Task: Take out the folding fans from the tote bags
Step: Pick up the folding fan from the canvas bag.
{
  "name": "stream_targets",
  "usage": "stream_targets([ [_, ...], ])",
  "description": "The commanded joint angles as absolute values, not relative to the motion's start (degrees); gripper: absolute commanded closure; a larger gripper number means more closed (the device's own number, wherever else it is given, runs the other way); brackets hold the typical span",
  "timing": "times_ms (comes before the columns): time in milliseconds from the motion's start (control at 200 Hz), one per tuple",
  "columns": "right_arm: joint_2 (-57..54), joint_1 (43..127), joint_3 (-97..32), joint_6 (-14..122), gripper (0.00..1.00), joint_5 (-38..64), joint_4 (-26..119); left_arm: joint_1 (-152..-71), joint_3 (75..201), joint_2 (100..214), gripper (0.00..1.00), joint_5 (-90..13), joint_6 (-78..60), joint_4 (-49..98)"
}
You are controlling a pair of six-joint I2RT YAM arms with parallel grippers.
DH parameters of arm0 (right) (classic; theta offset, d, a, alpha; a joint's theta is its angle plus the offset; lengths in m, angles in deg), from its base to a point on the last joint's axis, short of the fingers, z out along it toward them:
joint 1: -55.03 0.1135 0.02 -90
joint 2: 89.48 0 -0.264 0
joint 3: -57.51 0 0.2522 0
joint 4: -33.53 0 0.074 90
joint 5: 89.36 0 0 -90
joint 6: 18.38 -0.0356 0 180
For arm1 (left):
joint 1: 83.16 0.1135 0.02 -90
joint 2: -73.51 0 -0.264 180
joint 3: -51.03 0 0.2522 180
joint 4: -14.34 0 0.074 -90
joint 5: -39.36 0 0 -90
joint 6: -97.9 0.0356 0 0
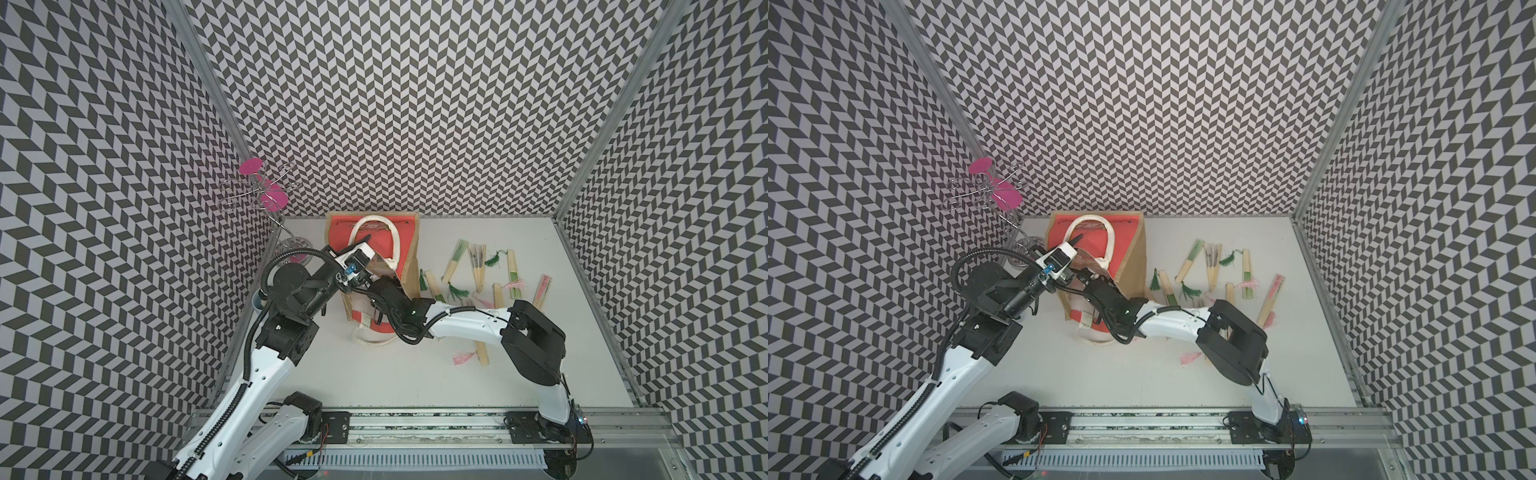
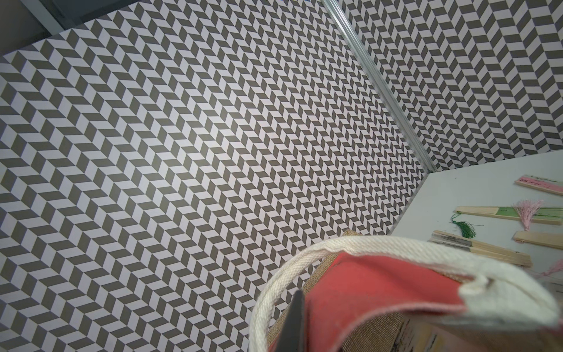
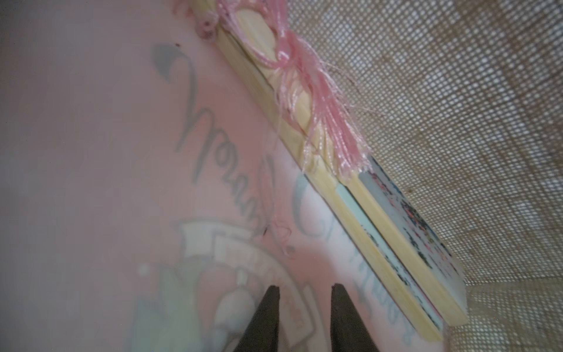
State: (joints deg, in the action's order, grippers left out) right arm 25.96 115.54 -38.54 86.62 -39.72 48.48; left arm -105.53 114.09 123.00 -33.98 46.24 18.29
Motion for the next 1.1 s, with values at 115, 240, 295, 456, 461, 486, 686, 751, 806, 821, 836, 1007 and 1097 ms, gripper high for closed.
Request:
stream_targets([
  [115, 26.09, 114.44, -39.02, 88.89, 0.69, -48.65, 41.14, -106.19, 116.91, 122.38, 1.0, -29.82, 47.23, 15.96],
  [240, 28.14, 113.94, -40.62, 90.75, 0.68, -49.43, 40.26, -106.19, 116.5, 121.63, 1.0, -27.94, 47.97, 16.32],
  [295, 28.91, 113.92, -41.11, 91.6, 0.69, -49.2, 39.86, -106.19, 116.3, 121.45, 1.0, -27.88, 48.02, 16.15],
  [456, 30.85, 113.59, -42.77, 93.13, 0.72, -50.14, 38.69, -106.28, 116.74, 121.24, 1.0, -27.32, 47.71, 16.48],
  [461, 30.93, 113.58, -42.84, 93.14, 0.72, -50.28, 38.59, -106.28, 116.74, 121.23, 1.0, -27.29, 47.71, 16.49],
  [486, 31.28, 113.49, -43.28, 93.36, 0.72, -51.0, 38.28, -106.28, 116.76, 121.16, 1.0, -27.11, 47.71, 16.58],
  [686, 32.77, 113.48, -44.16, 99.93, 0.67, -59.56, 28.68, -106.28, 116.77, 121.73, 1.0, -27.29, 47.8, 17.4],
  [751, 32.69, 113.4, -44.05, 101.5, 0.67, -59.85, 26.02, -106.3, 117.66, 122.36, 1.0, -27.44, 47.88, 18.75],
  [806, 32.76, 113.26, -44.23, 102.48, 0.66, -58.77, 25.28, -106.36, 118.57, 122.86, 1.0, -27.32, 47.89, 20.08],
  [821, 32.85, 113.18, -44.34, 102.67, 0.66, -58.34, 25.07, -106.35, 118.82, 122.89, 1.0, -27.15, 47.89, 20.4],
  [836, 32.94, 113.07, -44.32, 103.12, 0.66, -58.16, 24.74, -106.37, 119.01, 122.99, 1.0, -26.97, 47.89, 20.77],
  [1007, 35.29, 112.08, -45.45, 106.83, 0.63, -58.57, 21.74, -106.54, 120.58, 122.17, 1.0, -23.68, 48.72, 24.0],
  [1097, 35.93, 111.72, -45.86, 106.95, 0.71, -58.41, 21.8, -106.63, 120.49, 121.77, 1.0, -23.09, 49.18, 24.49],
])
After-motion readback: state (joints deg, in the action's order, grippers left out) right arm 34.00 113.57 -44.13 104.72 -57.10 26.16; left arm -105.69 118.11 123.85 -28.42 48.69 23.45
